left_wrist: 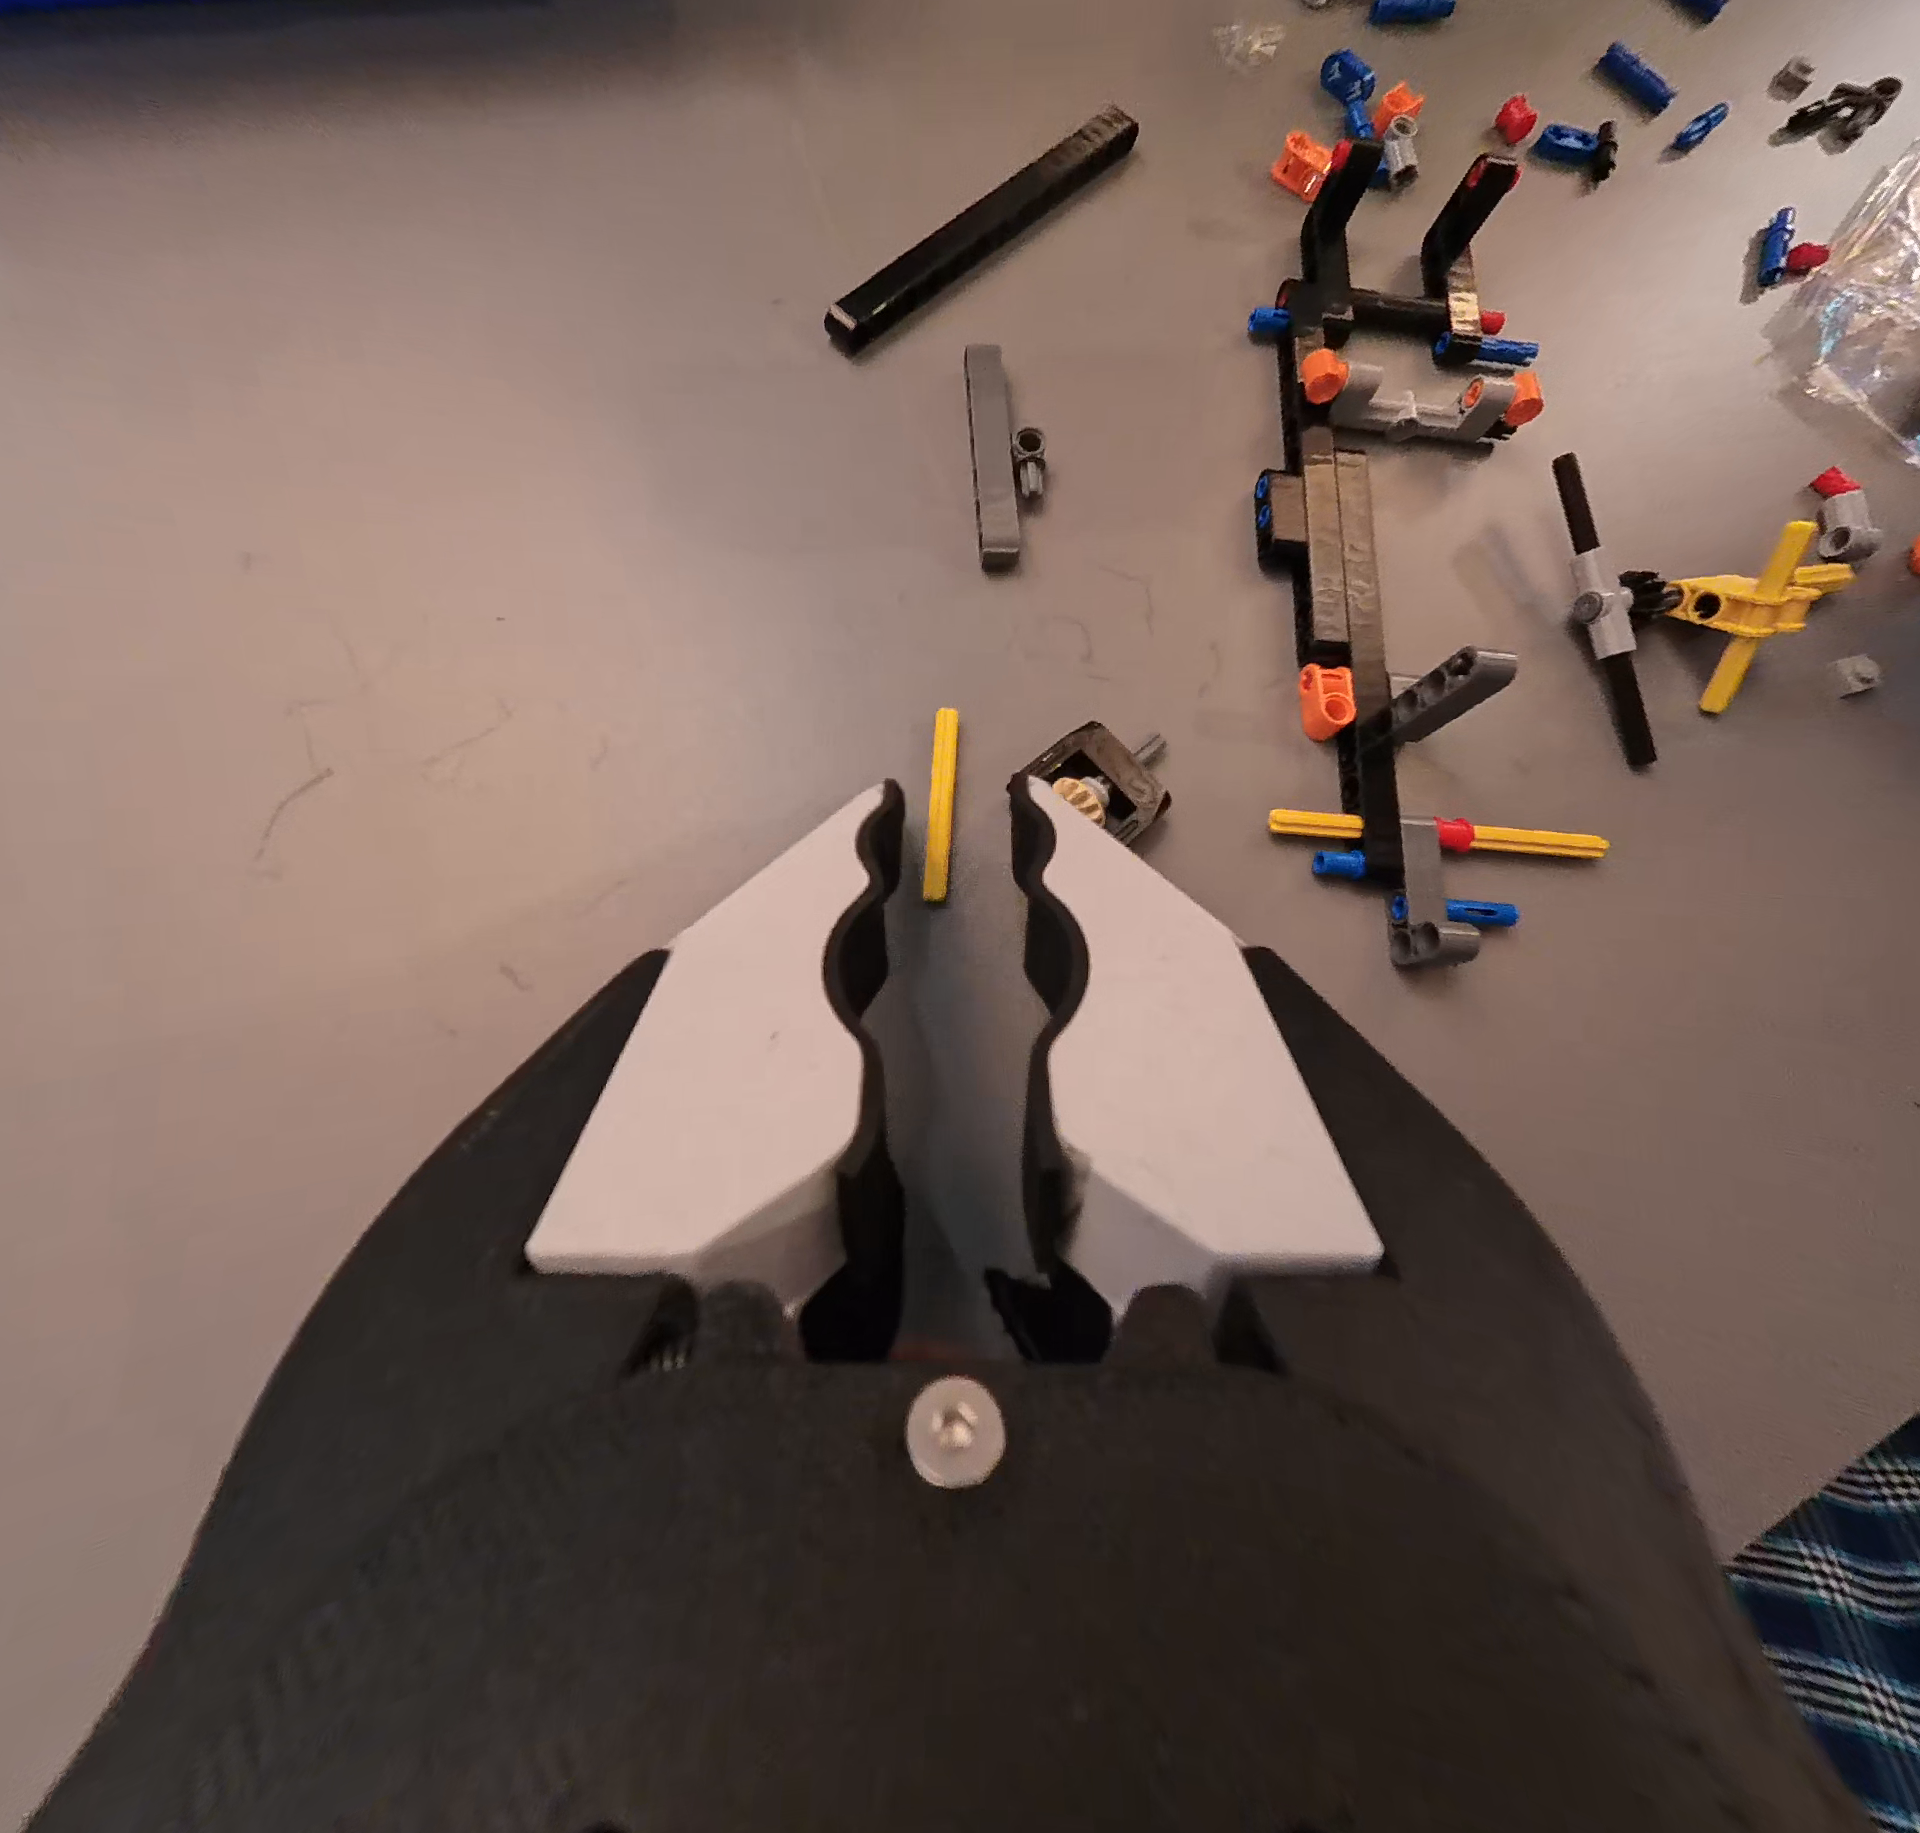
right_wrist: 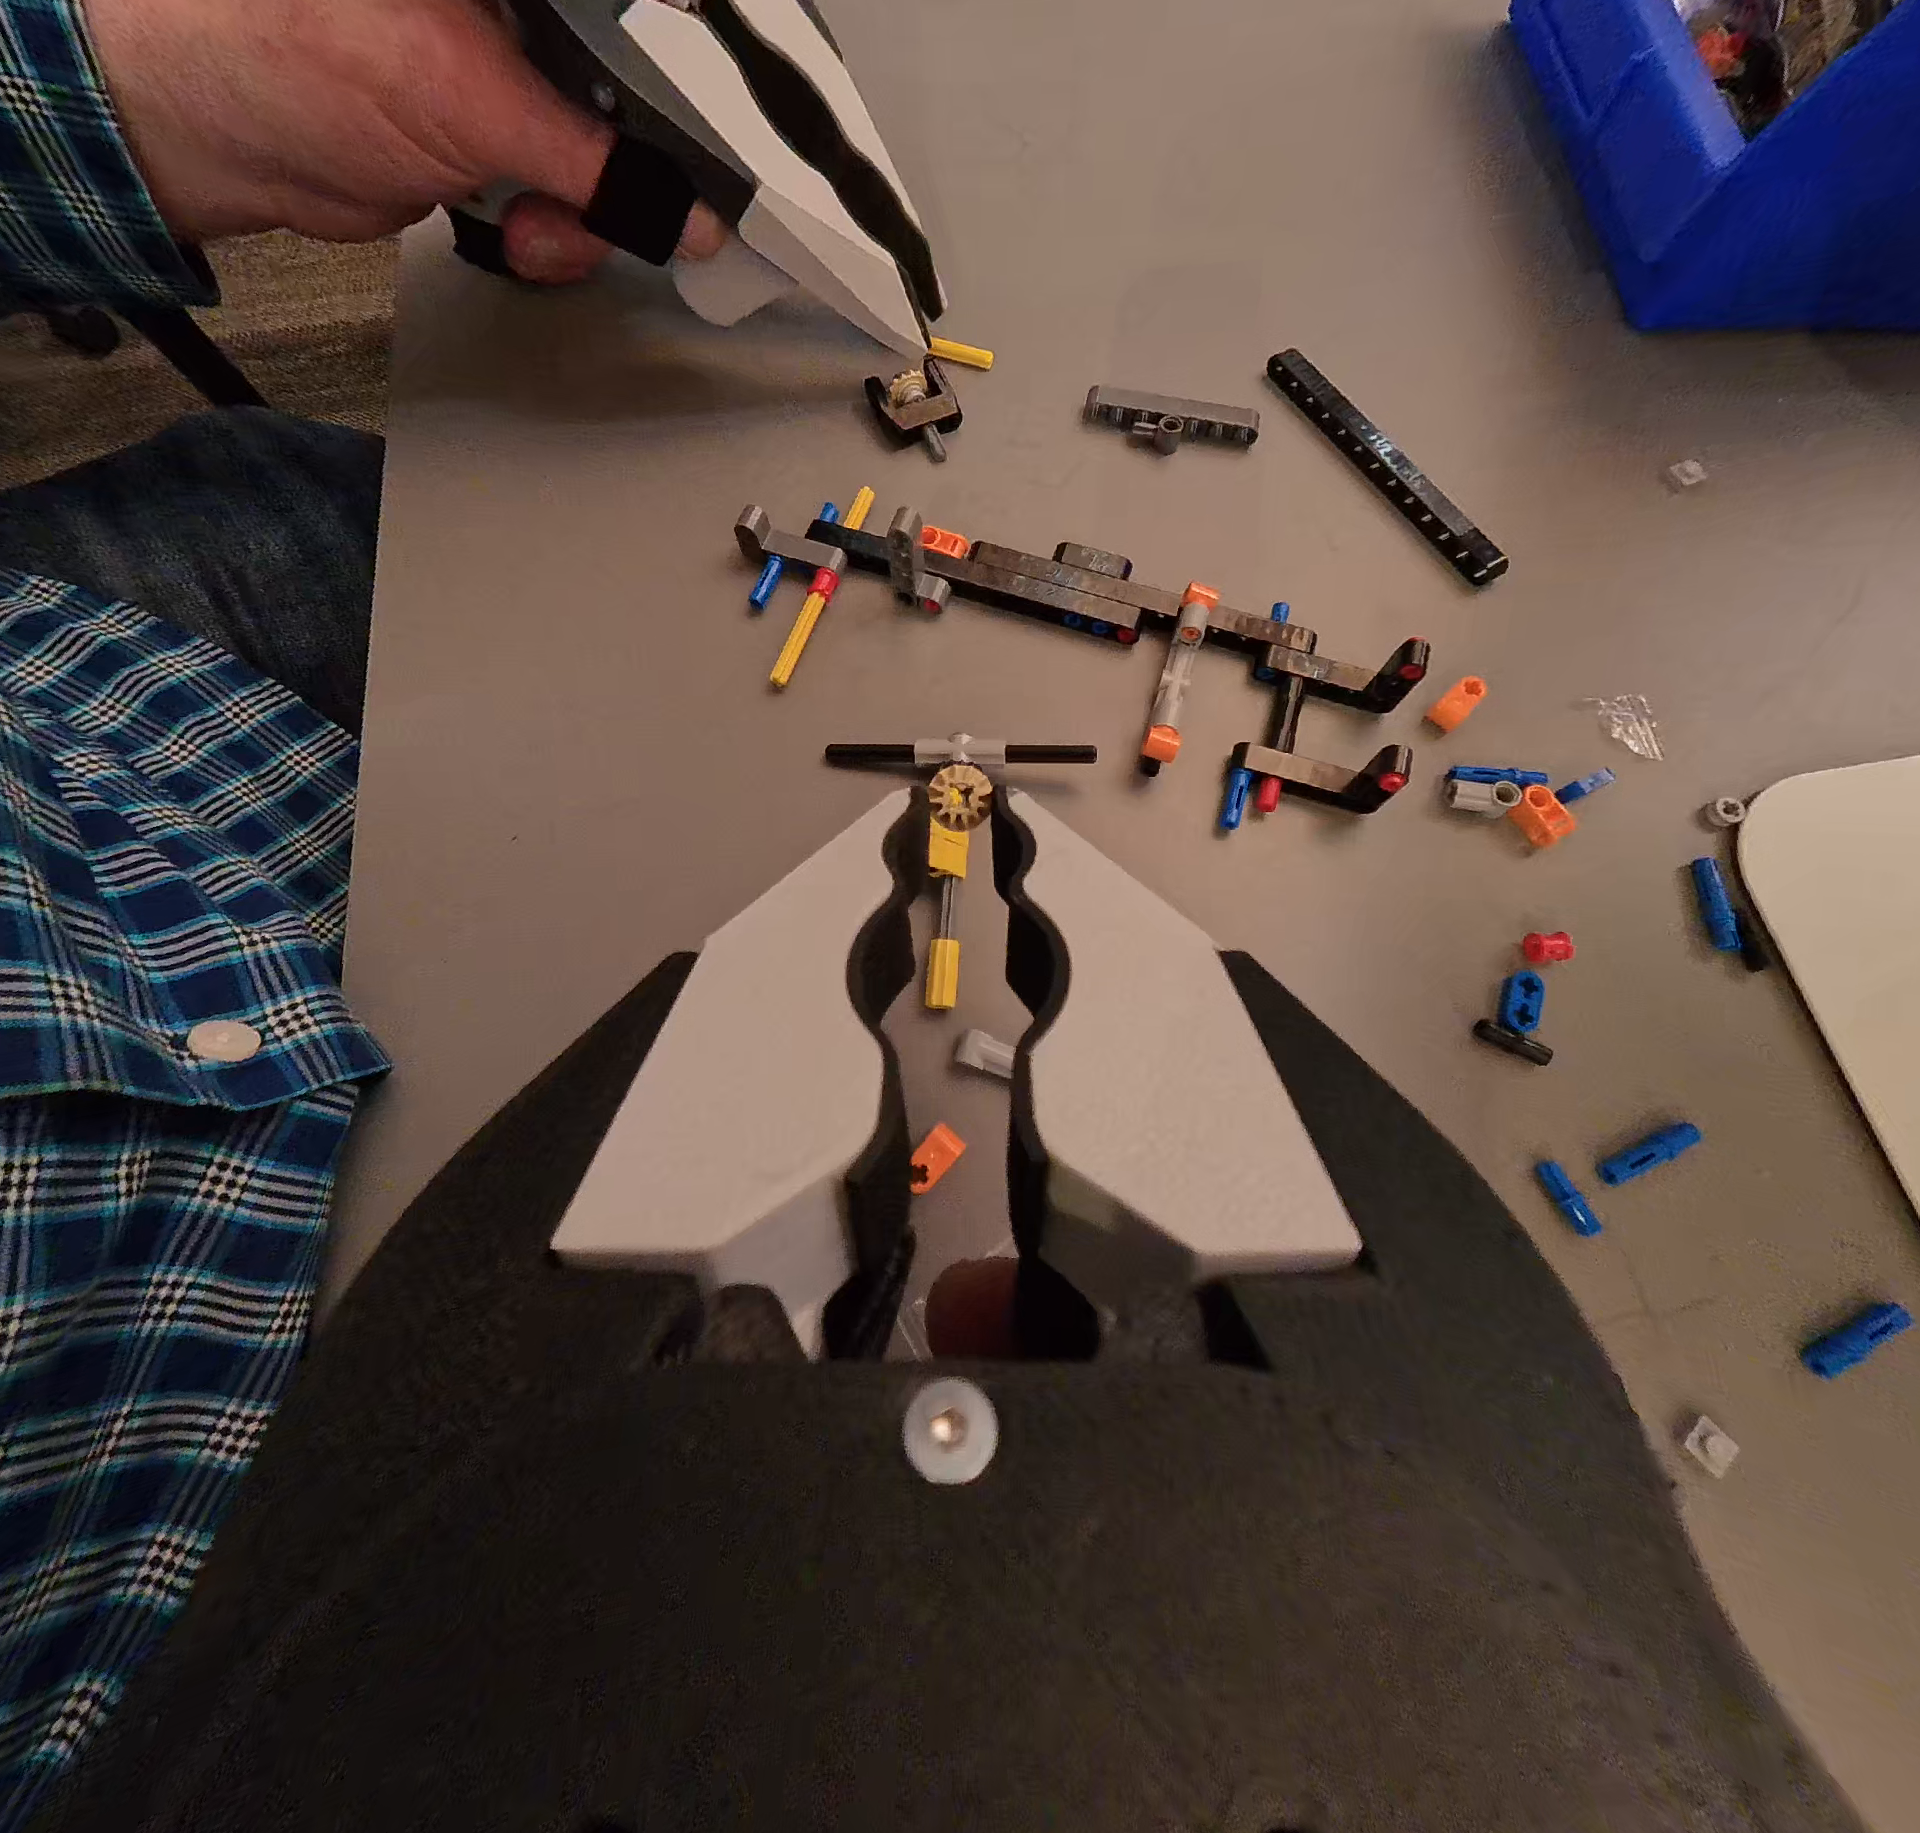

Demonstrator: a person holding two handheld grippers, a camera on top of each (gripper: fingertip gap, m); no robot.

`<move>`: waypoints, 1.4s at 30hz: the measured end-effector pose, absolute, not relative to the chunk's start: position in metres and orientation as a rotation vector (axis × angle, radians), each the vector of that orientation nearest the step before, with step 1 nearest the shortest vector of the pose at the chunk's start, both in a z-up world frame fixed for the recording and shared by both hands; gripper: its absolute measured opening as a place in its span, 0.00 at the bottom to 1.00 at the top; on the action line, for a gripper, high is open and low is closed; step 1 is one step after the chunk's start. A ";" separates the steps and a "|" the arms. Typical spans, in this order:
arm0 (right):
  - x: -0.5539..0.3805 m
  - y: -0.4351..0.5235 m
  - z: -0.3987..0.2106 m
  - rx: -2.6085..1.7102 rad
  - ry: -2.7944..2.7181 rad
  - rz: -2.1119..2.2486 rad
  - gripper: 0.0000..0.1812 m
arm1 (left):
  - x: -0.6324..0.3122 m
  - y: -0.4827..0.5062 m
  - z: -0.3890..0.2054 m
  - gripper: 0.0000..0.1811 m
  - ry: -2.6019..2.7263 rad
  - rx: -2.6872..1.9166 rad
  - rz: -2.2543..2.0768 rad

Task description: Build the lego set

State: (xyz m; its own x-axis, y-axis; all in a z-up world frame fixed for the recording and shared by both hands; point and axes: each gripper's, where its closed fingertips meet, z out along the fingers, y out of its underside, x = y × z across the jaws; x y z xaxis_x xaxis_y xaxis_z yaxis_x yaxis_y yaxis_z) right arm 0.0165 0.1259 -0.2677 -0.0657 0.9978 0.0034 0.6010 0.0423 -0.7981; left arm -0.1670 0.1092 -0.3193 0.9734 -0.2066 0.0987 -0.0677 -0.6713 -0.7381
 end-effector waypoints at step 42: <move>0.001 0.104 -0.241 -1.271 -1.808 0.706 0.05 | 0.003 0.110 -0.238 0.01 0.233 -1.914 -1.253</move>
State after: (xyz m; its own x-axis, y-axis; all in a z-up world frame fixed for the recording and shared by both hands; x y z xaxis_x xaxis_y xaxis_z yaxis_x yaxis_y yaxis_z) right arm 0.0007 0.1036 -0.2409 -0.1769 0.9403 0.2907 0.4949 0.3403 -0.7995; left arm 0.0034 0.1103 -0.2380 0.4884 -0.5470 0.6799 0.2660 -0.6488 -0.7130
